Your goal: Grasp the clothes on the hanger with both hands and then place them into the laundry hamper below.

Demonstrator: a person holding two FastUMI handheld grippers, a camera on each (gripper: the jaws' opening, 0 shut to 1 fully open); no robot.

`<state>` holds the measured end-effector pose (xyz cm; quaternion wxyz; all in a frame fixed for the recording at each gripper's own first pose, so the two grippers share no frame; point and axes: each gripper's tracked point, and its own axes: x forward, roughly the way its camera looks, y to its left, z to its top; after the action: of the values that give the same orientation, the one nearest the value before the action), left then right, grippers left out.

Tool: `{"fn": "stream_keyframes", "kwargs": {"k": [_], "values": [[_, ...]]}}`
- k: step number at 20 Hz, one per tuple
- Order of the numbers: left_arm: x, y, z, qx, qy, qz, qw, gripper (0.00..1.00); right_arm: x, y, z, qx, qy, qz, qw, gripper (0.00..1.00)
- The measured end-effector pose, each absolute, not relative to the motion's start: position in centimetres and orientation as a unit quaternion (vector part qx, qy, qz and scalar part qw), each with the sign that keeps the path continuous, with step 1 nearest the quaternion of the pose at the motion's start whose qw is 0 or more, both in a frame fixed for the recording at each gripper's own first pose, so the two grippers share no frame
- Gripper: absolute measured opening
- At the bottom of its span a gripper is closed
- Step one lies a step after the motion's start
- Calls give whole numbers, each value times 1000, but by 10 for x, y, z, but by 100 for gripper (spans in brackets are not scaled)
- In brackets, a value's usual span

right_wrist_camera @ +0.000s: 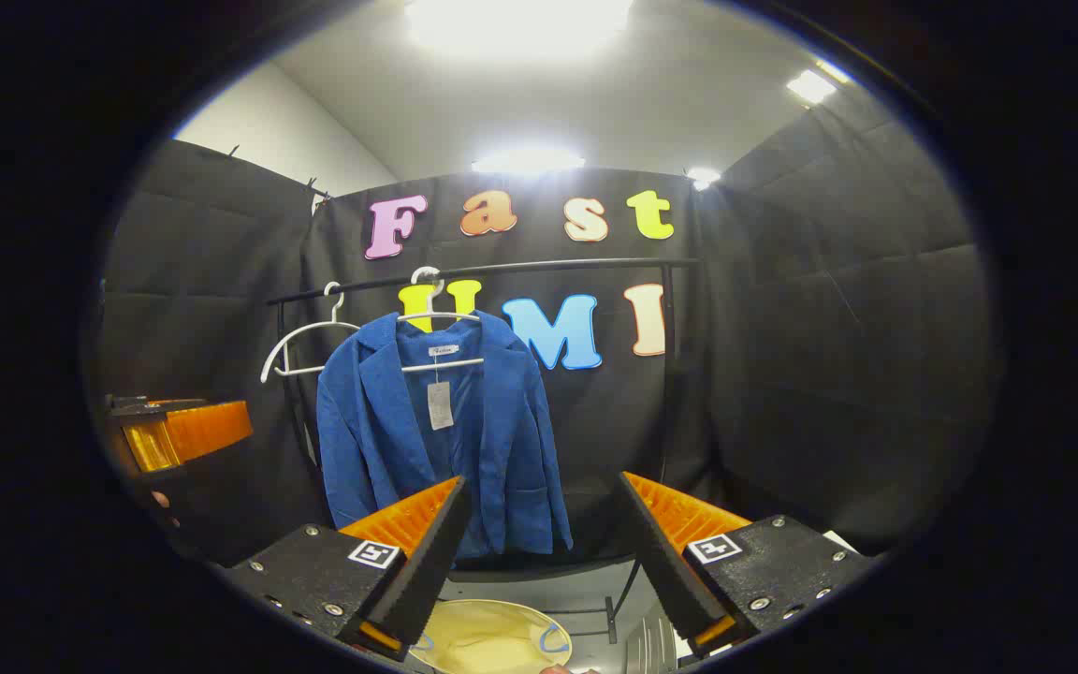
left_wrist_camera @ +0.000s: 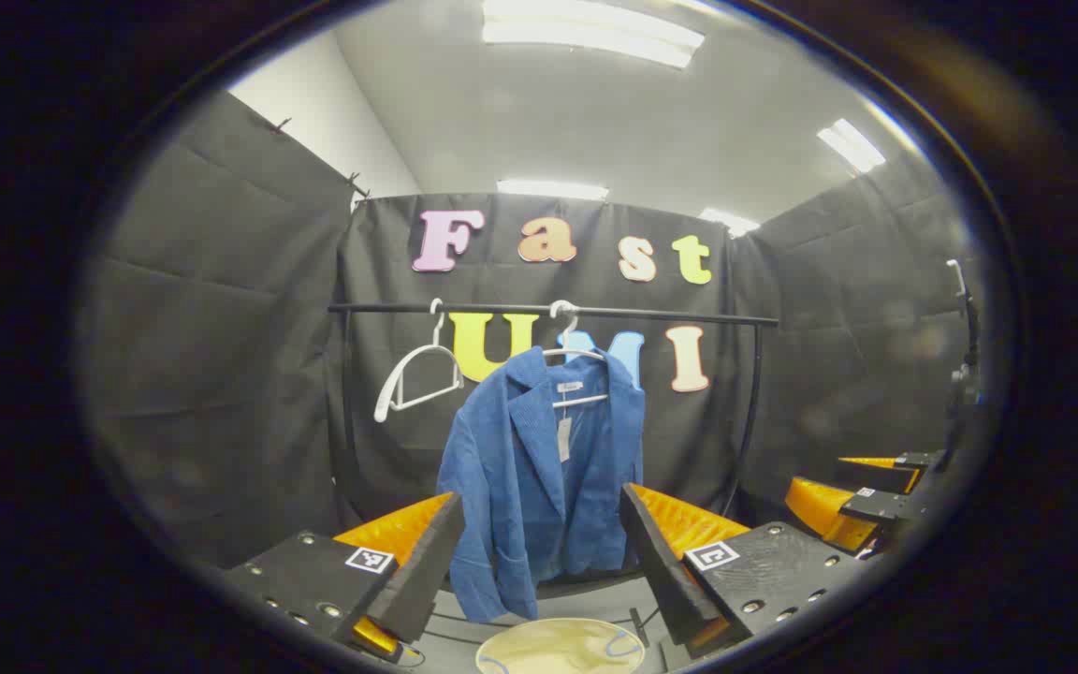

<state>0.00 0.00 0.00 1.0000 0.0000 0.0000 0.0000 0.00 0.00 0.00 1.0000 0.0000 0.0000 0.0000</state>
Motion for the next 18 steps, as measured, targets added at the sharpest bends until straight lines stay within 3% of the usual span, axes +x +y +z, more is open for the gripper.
{"fn": "stream_keyframes", "kwargs": {"k": [5,6,7,8,10,11,14,17,18], "values": [[6,-9,-12,-8,4,-10,1000,97,-5,-12,-3,14,1,-22,1000,95],[8,-9,-17,-8,9,-10,1000,97,-8,-11,-2,19,1,-22,1000,92],[8,-9,-21,-7,13,-10,1000,97,-9,-6,-1,21,0,-17,1000,95],[8,-8,-22,-5,16,-10,1000,97,-10,-3,2,17,-2,-13,1000,91],[10,-7,-25,-3,21,-9,1000,97,-11,0,12,8,-9,-11,1000,91],[11,-5,-25,-4,21,-9,1000,97,-11,3,15,11,-8,-9,1000,95],[14,1,-26,-15,23,-7,1000,97,-8,19,24,19,-9,4,1000,95],[14,9,-32,-19,28,-8,999,96,3,28,-7,31,28,9,999,92],[13,11,-34,-18,29,-9,999,96,3,26,-25,32,52,6,998,95]]}}
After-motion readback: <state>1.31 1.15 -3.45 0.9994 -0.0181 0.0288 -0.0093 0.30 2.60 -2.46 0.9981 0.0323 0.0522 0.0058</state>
